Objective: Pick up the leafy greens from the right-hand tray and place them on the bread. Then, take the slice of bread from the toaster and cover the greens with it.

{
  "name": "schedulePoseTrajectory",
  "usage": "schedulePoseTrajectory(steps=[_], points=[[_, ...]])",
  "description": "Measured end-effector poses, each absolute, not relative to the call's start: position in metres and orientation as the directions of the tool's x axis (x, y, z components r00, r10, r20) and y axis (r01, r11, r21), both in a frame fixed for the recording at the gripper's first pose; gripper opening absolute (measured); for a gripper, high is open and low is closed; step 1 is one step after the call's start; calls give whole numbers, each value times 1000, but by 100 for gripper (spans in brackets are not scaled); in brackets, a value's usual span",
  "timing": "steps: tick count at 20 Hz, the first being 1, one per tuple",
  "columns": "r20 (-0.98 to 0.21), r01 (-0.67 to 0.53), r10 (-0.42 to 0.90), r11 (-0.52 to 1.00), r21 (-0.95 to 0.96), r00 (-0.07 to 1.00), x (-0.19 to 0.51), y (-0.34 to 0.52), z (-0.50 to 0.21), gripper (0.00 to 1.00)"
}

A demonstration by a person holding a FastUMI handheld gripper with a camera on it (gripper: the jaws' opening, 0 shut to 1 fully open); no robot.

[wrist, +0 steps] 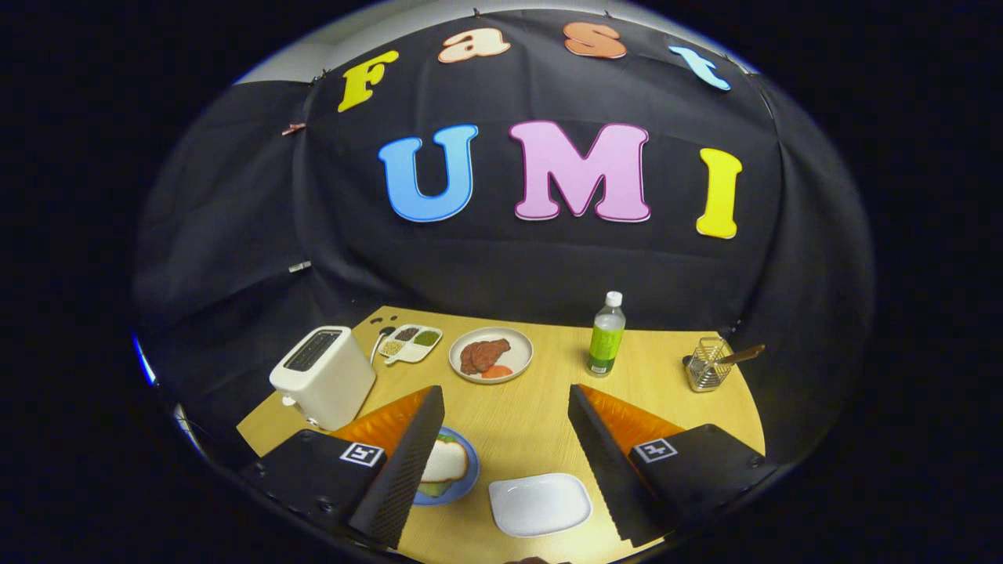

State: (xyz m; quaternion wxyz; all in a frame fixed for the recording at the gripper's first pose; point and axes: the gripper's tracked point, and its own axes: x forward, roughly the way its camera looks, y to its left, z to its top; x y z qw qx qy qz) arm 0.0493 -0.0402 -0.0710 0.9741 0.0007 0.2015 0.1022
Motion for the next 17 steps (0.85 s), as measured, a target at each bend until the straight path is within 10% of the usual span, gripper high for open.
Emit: schedulePoseTrajectory(steps=[17], points=[[-279,-114,128,991,65,952,55,-109,-28,99]])
